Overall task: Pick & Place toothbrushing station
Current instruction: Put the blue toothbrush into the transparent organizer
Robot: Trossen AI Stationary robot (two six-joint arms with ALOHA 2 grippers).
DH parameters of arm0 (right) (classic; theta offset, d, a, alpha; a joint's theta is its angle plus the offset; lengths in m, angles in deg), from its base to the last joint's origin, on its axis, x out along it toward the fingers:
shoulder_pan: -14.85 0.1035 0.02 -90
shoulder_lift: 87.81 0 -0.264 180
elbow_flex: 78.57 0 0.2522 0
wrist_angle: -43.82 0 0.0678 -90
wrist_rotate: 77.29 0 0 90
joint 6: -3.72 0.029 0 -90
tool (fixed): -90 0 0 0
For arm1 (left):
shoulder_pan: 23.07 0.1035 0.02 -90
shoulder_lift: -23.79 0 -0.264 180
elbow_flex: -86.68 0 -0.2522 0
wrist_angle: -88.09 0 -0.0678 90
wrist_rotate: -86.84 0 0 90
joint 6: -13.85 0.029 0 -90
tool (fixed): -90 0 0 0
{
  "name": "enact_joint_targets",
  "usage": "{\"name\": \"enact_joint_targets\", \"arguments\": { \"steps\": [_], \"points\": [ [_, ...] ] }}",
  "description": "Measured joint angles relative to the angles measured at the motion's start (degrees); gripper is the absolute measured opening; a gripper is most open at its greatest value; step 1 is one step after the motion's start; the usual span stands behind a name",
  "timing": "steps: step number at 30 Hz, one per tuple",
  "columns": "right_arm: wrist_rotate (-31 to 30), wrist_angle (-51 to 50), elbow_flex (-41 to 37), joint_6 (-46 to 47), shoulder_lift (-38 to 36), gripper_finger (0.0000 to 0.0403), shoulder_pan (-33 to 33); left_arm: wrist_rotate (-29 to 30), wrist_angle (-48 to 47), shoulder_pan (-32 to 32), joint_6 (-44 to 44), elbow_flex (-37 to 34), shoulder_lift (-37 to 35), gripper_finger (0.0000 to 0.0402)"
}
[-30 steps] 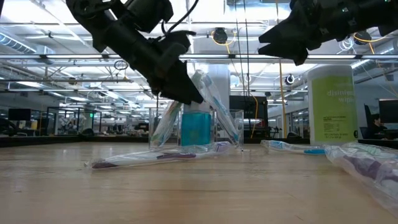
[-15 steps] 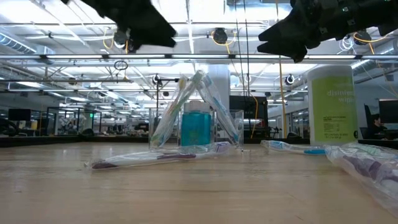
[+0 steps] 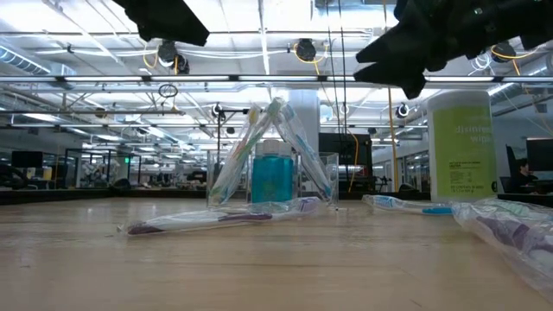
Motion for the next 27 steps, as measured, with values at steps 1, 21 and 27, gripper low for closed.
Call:
{"name": "enact_joint_targets", "arguments": {
  "steps": [1, 21, 27],
  "points": [
    [0.0, -0.2, 1.1, 0.3, 1.3, 0.0167, 0.5, 0.5, -0.3, 0.0, 0.3, 0.0, -0.4, 0.0141],
    [-6.2, -29.3, 8.6, 10.1, 10.1, 0.0186, 3.1, 2.5, -1.2, 4.5, 2.8, 0.0, -2.0, 0.0141],
    [-6.3, -33.7, 4.3, 17.9, 11.8, 0.0204, 3.1, 2.3, -1.7, 4.2, 0.3, 0.0, -2.0, 0.0141]
  ]
}}
